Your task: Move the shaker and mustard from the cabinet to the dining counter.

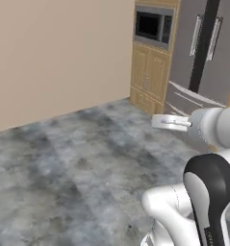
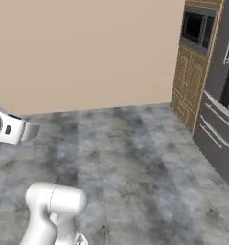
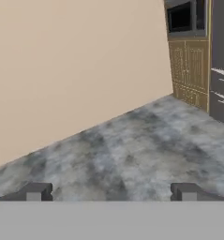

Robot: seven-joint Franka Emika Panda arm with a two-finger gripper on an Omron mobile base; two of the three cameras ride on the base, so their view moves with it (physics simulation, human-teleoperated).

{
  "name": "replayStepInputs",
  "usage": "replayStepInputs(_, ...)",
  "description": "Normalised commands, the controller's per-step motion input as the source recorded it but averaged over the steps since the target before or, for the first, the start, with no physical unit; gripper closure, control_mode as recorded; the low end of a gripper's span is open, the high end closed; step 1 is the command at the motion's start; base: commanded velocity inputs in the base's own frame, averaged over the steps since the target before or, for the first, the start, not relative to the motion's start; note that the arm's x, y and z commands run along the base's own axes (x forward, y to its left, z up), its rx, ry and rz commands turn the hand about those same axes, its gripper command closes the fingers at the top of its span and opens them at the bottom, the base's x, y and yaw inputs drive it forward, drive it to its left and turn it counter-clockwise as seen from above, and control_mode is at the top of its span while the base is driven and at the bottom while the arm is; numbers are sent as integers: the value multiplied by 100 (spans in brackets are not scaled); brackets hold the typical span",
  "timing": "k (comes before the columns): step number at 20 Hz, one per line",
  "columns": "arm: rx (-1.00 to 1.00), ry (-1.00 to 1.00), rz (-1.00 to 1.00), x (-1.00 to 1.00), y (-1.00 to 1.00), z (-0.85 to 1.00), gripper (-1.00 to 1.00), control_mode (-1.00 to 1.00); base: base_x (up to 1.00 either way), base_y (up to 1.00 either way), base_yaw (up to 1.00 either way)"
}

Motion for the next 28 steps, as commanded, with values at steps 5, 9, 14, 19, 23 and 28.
replayStepInputs(5,0,0,0,0,0,0,-100,100,3,-78,-73)
replayStepInputs(9,0,0,0,0,0,0,-100,100,41,-90,-59)
replayStepInputs(14,0,0,0,0,0,0,-100,100,57,-83,-55)
replayStepInputs(19,0,0,0,0,0,0,-100,100,71,-63,-36)
replayStepInputs(23,0,0,0,0,0,0,-100,100,56,-64,-17)
replayStepInputs(28,0,0,0,0,0,0,-100,100,57,-10,-5)
